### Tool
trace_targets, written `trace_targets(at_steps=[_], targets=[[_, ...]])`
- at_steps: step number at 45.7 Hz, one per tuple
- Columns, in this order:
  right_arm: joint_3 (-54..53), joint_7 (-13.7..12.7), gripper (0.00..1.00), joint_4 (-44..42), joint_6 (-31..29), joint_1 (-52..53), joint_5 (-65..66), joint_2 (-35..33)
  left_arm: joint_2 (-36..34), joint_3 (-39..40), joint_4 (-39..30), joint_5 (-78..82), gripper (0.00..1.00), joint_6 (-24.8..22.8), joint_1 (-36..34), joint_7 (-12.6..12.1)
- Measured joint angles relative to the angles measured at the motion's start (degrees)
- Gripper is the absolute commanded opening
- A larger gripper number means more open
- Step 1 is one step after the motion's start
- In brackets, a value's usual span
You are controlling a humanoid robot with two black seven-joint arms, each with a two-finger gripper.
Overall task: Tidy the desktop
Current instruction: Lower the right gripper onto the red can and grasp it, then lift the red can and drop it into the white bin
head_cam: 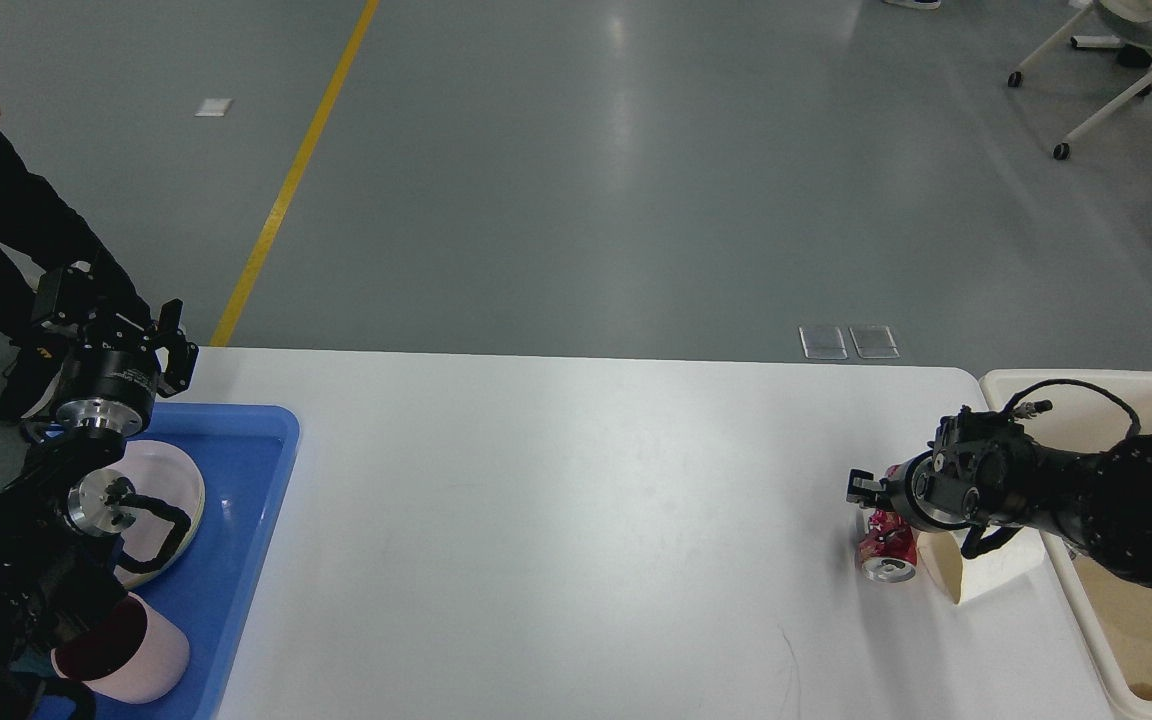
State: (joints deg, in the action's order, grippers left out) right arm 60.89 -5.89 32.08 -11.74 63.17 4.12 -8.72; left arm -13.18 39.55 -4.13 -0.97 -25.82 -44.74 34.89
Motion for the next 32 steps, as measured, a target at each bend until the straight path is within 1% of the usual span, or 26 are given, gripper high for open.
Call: trace_targets(at_steps=[2, 11, 17, 23, 32], targets=[[0.0, -0.09, 0.0, 0.04, 0.03, 0.0, 0.0, 0.0, 0.0, 0.0, 0.0, 0.0, 0.96, 0.0, 0.0, 0.0], [-0.32, -0.26, 0.0, 1.19, -0.56, 1.47, -0.23, -0.03, 0.0, 0.0, 0.0, 0.0, 0.96, 0.0, 0.0, 0.0], [-0.92, -0.26, 0.0, 4.16, -0.73, 4.39, -0.25, -0.65, 0.0, 0.0, 0.0, 0.0, 0.96, 0.0, 0.0, 0.0], [-1.97, -0.28, 0.0, 10.4, -0.68, 9.83, -0.25, -4.43, 0.0, 0.0, 0.01, 0.0, 0.96, 0.0, 0.0, 0.0], [-2.41, -0.28, 0.0, 24.0, -1.01, 24.65, -0.21, -13.06, 0.0, 0.0, 0.01, 0.0, 0.96, 0.0, 0.0, 0.0]])
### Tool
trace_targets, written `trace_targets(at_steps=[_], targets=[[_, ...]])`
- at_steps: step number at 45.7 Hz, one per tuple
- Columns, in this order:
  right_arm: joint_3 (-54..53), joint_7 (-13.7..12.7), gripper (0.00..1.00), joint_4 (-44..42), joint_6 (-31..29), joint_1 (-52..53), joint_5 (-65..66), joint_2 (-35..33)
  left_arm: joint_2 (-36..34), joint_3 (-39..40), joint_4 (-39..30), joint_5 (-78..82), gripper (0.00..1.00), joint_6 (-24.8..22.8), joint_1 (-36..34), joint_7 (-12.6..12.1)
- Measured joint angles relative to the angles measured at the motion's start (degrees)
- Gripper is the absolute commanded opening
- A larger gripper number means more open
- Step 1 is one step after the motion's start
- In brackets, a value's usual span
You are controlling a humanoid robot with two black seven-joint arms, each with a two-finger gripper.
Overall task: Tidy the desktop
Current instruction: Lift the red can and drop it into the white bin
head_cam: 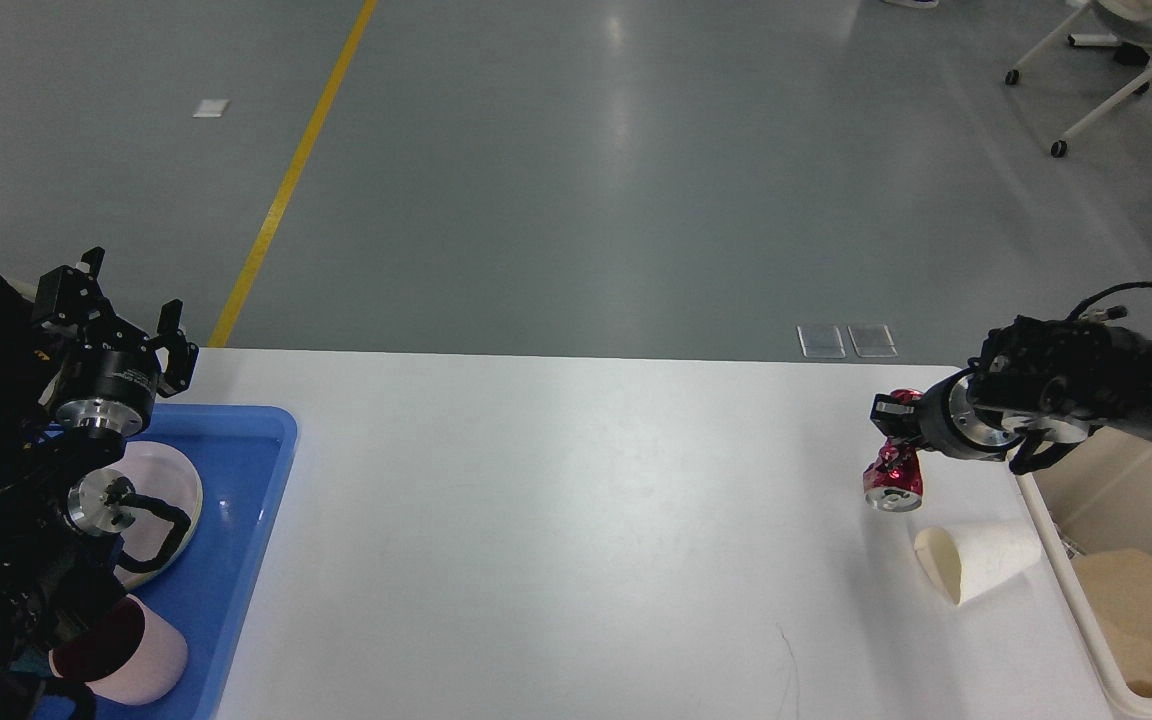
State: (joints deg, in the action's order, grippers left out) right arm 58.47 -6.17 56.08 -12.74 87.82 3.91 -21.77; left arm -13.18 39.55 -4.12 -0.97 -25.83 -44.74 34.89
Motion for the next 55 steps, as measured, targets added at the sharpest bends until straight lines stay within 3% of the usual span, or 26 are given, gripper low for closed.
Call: trace_targets(at_steps=[7, 16, 22, 27, 37, 46, 55], targets=[[0.66, 0.0, 0.0, 7.77, -3.24, 13.88, 0.04, -5.91, 0.0, 0.0, 0.0, 0.0, 0.96, -0.01, 0.0, 0.0], [0.71, 0.03, 0.0, 10.83, -13.0, 28.16, 0.04, -10.03, 0.0, 0.0, 0.0, 0.0, 0.96, -0.01, 0.0, 0.0], [0.27, 0.1, 0.0, 10.98, -19.17, 34.85, -0.03, -11.95, 0.0, 0.0, 0.0, 0.0, 0.96, 0.0, 0.0, 0.0], [0.34, 0.11, 0.0, 10.75, -19.69, 35.83, -0.04, -12.78, 0.0, 0.0, -0.02, 0.0, 0.96, 0.0, 0.0, 0.0], [2.54, 0.03, 0.0, 5.03, -12.33, 28.2, -0.13, -16.69, 0.0, 0.0, -0.01, 0.0, 0.96, 0.0, 0.0, 0.0], [1.51, 0.02, 0.0, -4.53, -2.24, 11.06, -0.24, -22.1, 0.0, 0.0, -0.01, 0.0, 0.96, 0.0, -0.01, 0.0], [-3.51, 0.1, 0.0, -13.26, 7.47, -9.46, -2.71, -22.47, 0.0, 0.0, -0.01, 0.0, 0.96, 0.02, -0.01, 0.0]])
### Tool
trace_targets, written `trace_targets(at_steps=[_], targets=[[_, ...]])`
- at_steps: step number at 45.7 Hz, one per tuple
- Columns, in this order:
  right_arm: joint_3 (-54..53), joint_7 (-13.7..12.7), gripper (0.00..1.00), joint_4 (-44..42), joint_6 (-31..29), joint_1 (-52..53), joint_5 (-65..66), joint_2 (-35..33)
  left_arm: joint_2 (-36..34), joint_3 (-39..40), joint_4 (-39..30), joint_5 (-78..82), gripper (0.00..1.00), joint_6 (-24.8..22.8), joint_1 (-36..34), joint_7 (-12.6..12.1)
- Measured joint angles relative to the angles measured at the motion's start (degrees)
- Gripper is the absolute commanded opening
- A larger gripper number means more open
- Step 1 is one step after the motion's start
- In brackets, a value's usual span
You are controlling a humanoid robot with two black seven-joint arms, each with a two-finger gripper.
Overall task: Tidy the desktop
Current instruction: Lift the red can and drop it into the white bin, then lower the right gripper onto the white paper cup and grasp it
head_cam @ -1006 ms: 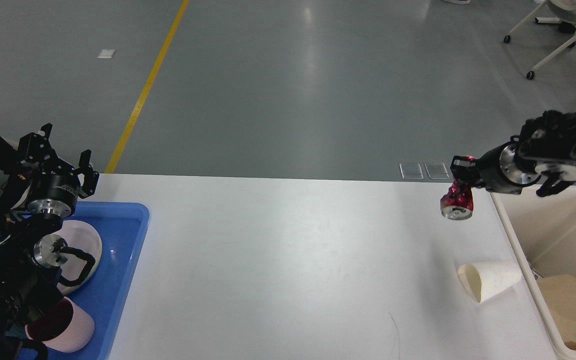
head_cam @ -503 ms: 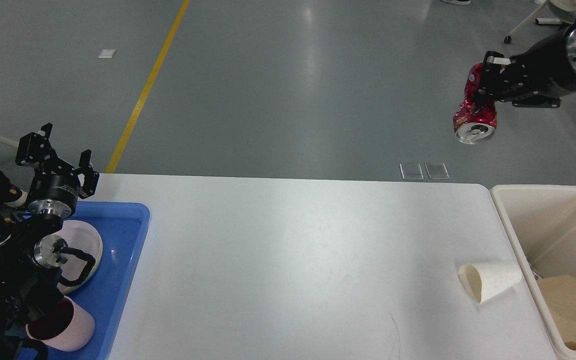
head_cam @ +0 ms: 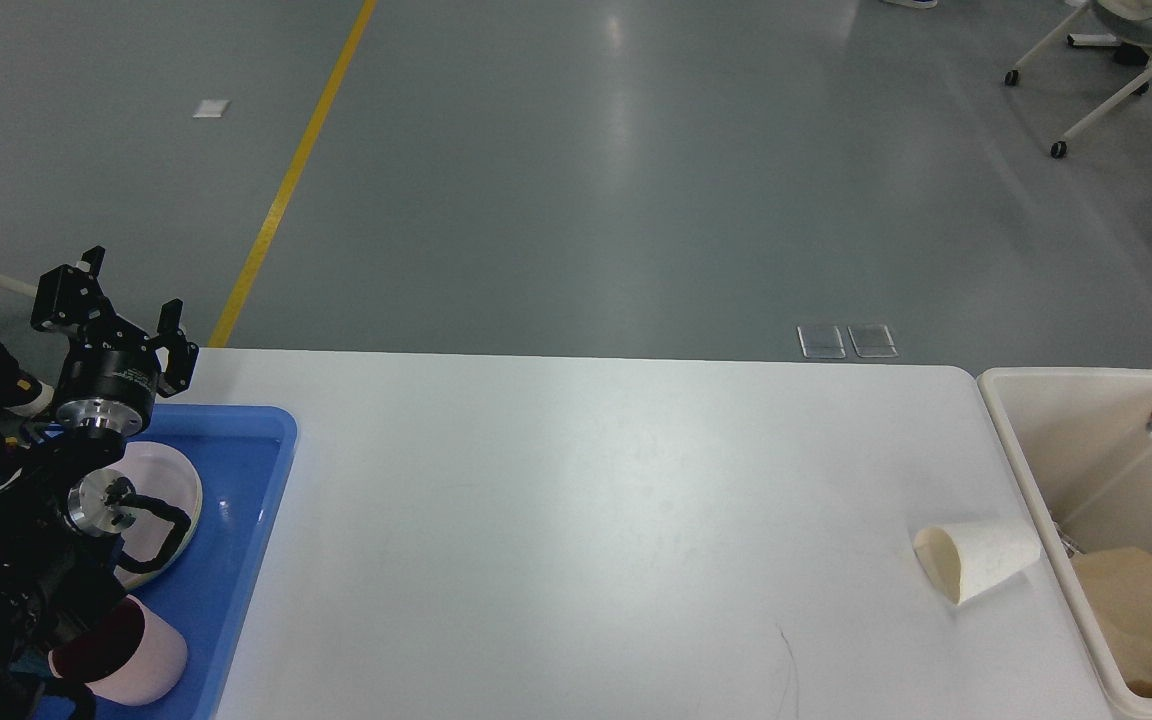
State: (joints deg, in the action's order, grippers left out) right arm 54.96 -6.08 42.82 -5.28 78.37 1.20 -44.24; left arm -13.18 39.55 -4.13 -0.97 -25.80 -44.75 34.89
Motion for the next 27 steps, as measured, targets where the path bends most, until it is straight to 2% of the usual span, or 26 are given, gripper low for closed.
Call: trace_targets(at_steps=[1, 2, 6, 8, 10, 18, 27], targets=[[-0.78, 0.01, 0.0, -0.98, 0.54, -1.94, -0.13, 0.17, 0.0, 0.0, 0.0, 0.0, 0.96, 0.0, 0.0, 0.0], [-1.57, 0.02, 0.09, -1.96, 0.95, -3.85, -0.22, 0.36, 0.0, 0.0, 0.0, 0.0, 0.96, 0.0, 0.0, 0.0], [-5.28, 0.04, 0.66, -6.43, 1.83, -11.37, -0.38, 1.5, 0.0, 0.0, 0.0, 0.0, 0.96, 0.0, 0.0, 0.0], [-7.23, 0.06, 0.86, -9.07, 2.0, -14.82, -0.4, 2.51, 0.0, 0.0, 0.0, 0.0, 0.96, 0.0, 0.0, 0.0], [-8.67, 0.09, 0.99, -11.66, 2.09, -17.57, -0.42, 3.59, 0.0, 0.0, 0.0, 0.0, 0.96, 0.0, 0.0, 0.0], [-11.15, 0.19, 1.0, -23.04, 2.32, -26.83, -0.42, 9.17, 0.0, 0.0, 0.0, 0.0, 0.96, 0.0, 0.0, 0.0], [-11.46, 0.2, 1.0, -25.32, 2.19, -29.38, -0.44, 10.3, 0.0, 0.0, 0.0, 0.0, 0.96, 0.0, 0.0, 0.0]])
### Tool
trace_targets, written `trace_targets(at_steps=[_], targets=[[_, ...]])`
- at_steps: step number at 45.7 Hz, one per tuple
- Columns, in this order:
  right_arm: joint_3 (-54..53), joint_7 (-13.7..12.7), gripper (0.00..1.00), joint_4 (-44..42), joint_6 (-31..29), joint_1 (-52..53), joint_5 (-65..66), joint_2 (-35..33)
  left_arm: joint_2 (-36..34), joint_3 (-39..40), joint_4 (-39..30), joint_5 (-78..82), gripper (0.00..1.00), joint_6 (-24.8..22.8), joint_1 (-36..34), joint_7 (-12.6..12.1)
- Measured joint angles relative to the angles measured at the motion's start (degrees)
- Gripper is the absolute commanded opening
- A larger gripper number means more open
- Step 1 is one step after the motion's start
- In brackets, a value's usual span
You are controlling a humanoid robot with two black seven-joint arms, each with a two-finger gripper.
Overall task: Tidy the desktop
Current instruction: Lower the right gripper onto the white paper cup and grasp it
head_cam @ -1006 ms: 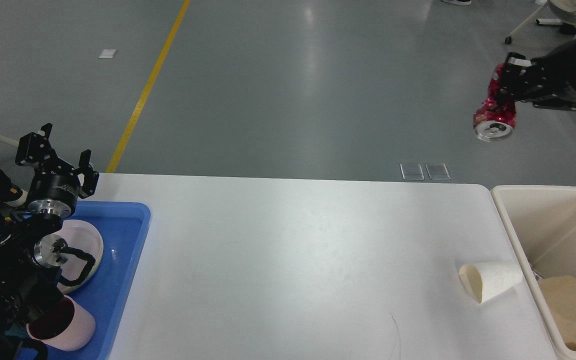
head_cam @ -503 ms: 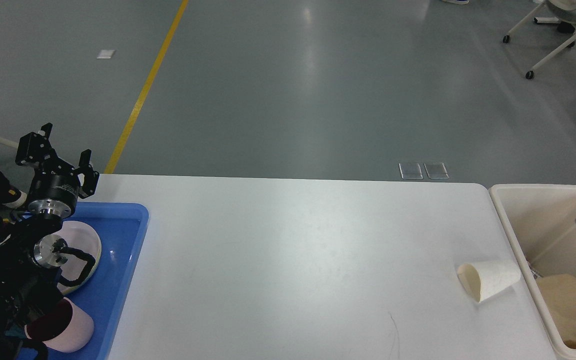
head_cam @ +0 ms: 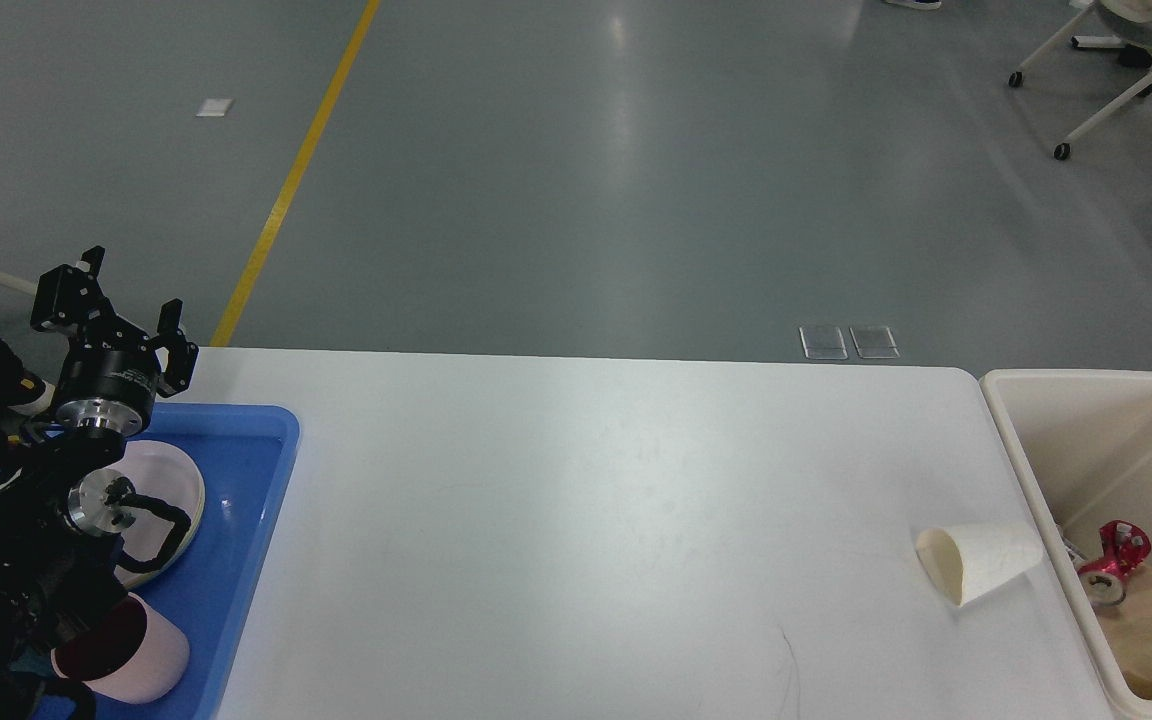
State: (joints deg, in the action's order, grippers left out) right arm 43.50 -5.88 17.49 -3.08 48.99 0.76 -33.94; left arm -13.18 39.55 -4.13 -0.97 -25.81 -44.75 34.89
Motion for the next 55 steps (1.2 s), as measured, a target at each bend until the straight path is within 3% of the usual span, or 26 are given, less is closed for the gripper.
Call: trace_targets(at_steps=[6, 14, 20, 27, 48, 55], targets=[[0.04, 0.01, 1.0, 1.11, -0.6, 1.54, -0.14, 0.24, 0.0, 0.0, 0.0, 0.0, 0.96, 0.0, 0.0, 0.0], [1.78, -0.43, 1.0, 7.83, -1.85, 11.75, -0.23, -0.15, 0.0, 0.0, 0.0, 0.0, 0.96, 0.0, 0.0, 0.0], [5.77, -3.1, 1.0, 17.28, -5.29, 21.56, -0.29, -1.49, 0.0, 0.0, 0.0, 0.0, 0.96, 0.0, 0.0, 0.0], [11.34, -5.14, 1.0, 27.93, -13.06, 33.25, -2.33, -1.71, 0.0, 0.0, 0.0, 0.0, 0.96, -0.01, 0.0, 0.0], [21.15, -5.12, 1.0, 48.08, -34.05, 60.3, -11.31, -0.11, 0.0, 0.0, 0.0, 0.0, 0.96, -0.02, 0.0, 0.0], [21.61, -5.1, 1.0, 50.46, -40.43, 64.55, -11.39, 0.9, 0.0, 0.0, 0.0, 0.0, 0.96, -0.02, 0.0, 0.0]])
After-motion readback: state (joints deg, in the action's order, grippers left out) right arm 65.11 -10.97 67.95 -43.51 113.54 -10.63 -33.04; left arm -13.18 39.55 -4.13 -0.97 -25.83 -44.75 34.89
